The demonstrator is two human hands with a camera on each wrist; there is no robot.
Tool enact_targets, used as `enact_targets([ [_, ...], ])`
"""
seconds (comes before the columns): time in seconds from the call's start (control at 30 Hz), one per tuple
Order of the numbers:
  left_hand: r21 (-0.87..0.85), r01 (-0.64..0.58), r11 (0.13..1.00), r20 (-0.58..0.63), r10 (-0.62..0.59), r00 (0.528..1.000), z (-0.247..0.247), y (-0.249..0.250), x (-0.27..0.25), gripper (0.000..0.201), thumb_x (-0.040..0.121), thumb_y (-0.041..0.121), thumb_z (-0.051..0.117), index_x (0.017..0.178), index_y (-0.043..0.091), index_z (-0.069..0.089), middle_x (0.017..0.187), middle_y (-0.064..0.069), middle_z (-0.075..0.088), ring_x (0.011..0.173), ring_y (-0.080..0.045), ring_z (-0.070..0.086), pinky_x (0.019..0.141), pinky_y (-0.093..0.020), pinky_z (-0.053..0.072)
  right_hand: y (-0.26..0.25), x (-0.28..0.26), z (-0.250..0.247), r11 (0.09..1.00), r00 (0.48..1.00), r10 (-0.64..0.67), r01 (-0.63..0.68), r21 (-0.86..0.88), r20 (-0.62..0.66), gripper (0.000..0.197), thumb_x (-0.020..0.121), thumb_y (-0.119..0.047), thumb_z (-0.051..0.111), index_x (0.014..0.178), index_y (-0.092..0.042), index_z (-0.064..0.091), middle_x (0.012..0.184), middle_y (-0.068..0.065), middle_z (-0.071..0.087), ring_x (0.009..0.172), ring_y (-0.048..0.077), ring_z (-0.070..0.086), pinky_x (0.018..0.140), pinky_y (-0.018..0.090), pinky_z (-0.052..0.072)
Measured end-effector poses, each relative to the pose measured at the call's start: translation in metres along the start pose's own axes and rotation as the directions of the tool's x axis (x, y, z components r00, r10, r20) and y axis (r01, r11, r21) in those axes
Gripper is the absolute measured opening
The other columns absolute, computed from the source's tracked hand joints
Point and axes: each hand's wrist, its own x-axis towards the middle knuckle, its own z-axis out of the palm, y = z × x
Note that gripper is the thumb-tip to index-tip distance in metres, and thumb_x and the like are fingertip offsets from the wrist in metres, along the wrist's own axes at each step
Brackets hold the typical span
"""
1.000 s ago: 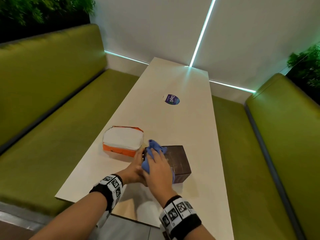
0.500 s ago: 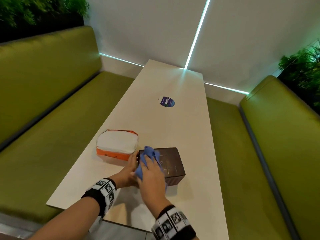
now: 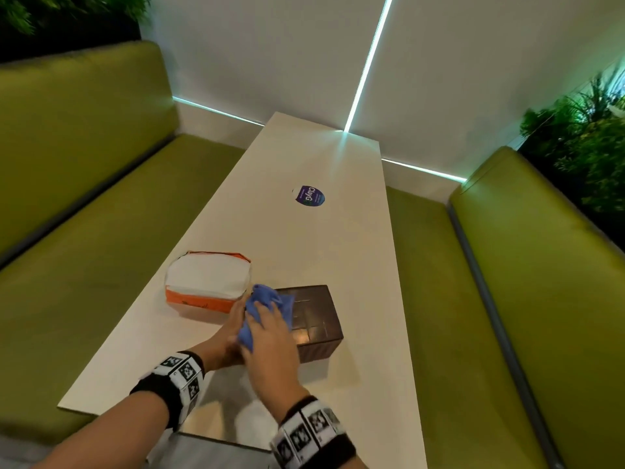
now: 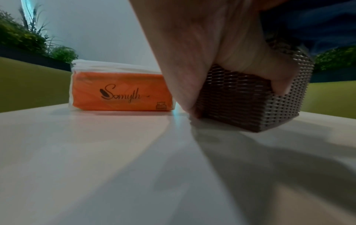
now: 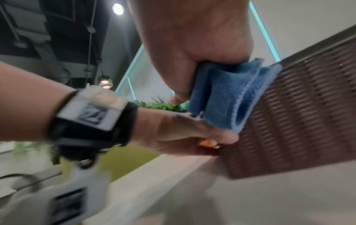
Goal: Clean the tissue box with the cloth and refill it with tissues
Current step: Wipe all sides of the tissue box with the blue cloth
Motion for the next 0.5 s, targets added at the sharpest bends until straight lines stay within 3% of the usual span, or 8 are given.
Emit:
enact_targets([
  [0.03, 0.023, -0.01, 1.0, -0.022, 0.01, 1.0, 0.001, 0.0, 0.001, 0.124, 0.029, 0.059, 0.072, 0.132, 0.029, 0.011, 0.143, -0.009, 0.03, 0.143, -0.027, 0.028, 0.115, -0.03, 0.028, 0.007, 0.01, -0.002, 1.0, 1.0, 0.009, -0.009, -0.013, -0.001, 0.056, 0.093, -0.021, 0.058, 0.146, -0.013, 0.04, 0.156, 0.008, 0.032, 0.147, 0.026, 0.021, 0.121, 0.04, 0.019],
  [0.1, 0.055, -0.059, 0.997, -0.1, 0.064, 0.993, 0.0, -0.007, 0.005, 0.137, 0.034, 0.047, 0.086, 0.138, 0.031, -0.002, 0.146, -0.01, 0.025, 0.142, -0.026, 0.028, 0.117, -0.034, 0.028, 0.037, 0.026, -0.011, 0.997, 0.996, 0.075, -0.076, -0.012, -0.054, 0.055, 0.094, -0.026, 0.057, 0.146, -0.017, 0.041, 0.155, 0.002, 0.033, 0.147, 0.021, 0.021, 0.12, 0.037, 0.022],
  [0.2, 0.058, -0.06, 0.997, -0.093, 0.065, 0.994, 0.0, -0.013, 0.011, 0.148, 0.035, 0.037, 0.093, 0.143, 0.033, -0.009, 0.146, -0.005, 0.021, 0.139, -0.021, 0.027, 0.117, -0.04, 0.03, 0.082, 0.025, -0.03, 0.969, 0.958, 0.247, -0.246, 0.027, -0.142, 0.055, 0.095, -0.022, 0.057, 0.146, -0.017, 0.04, 0.157, -0.001, 0.03, 0.146, 0.017, 0.022, 0.12, 0.031, 0.022],
  [0.27, 0.066, -0.054, 0.996, -0.101, 0.06, 0.993, 0.002, -0.011, 0.013, 0.153, 0.034, 0.037, 0.092, 0.148, 0.025, -0.01, 0.146, -0.002, 0.018, 0.138, -0.018, 0.025, 0.117, -0.038, 0.028, 0.08, 0.015, -0.025, 0.954, 0.925, 0.297, -0.3, 0.024, -0.236, 0.057, 0.092, -0.018, 0.059, 0.146, -0.013, 0.039, 0.156, 0.004, 0.032, 0.144, 0.02, 0.028, 0.118, 0.024, 0.02],
  [0.33, 0.056, -0.056, 0.997, -0.094, 0.061, 0.994, 0.002, -0.008, 0.01, 0.15, 0.033, 0.043, 0.084, 0.149, 0.017, -0.008, 0.145, 0.003, 0.013, 0.138, -0.014, 0.02, 0.117, -0.031, 0.024, 0.047, 0.005, -0.008, 0.98, 0.951, 0.155, -0.182, -0.081, -0.267, 0.063, 0.079, -0.019, 0.073, 0.137, -0.009, 0.051, 0.145, 0.01, 0.048, 0.137, 0.029, 0.042, 0.112, 0.032, 0.032],
  [0.37, 0.031, -0.022, 0.999, -0.062, 0.024, 0.998, 0.001, -0.007, 0.007, 0.144, 0.034, 0.048, 0.076, 0.149, 0.017, -0.005, 0.147, 0.004, 0.012, 0.138, -0.013, 0.02, 0.116, -0.028, 0.024, 0.03, 0.001, 0.003, 0.992, 0.974, 0.046, -0.07, -0.104, -0.221, 0.064, 0.075, -0.02, 0.077, 0.134, -0.009, 0.055, 0.142, 0.011, 0.052, 0.135, 0.031, 0.045, 0.111, 0.038, 0.032],
  [0.43, 0.034, 0.051, 0.998, 0.019, -0.051, 0.998, -0.002, -0.005, 0.001, 0.138, 0.034, 0.056, 0.061, 0.15, 0.011, 0.002, 0.154, -0.006, 0.018, 0.143, -0.02, 0.026, 0.112, -0.026, 0.029, 0.01, 0.003, 0.011, 0.995, 0.995, -0.071, 0.066, -0.072, -0.066, 0.059, 0.084, -0.021, 0.067, 0.139, -0.01, 0.05, 0.149, 0.011, 0.043, 0.142, 0.031, 0.032, 0.117, 0.039, 0.017],
  [0.5, 0.042, 0.02, 0.999, -0.01, -0.02, 1.0, -0.004, -0.01, 0.005, 0.15, 0.031, 0.053, 0.078, 0.15, 0.011, -0.004, 0.153, -0.014, 0.023, 0.142, -0.029, 0.03, 0.113, -0.032, 0.033, 0.025, 0.018, -0.003, 0.997, 0.998, -0.066, 0.065, -0.05, -0.011, 0.05, 0.092, -0.022, 0.057, 0.14, -0.013, 0.049, 0.152, 0.009, 0.039, 0.145, 0.027, 0.027, 0.121, 0.038, 0.019],
])
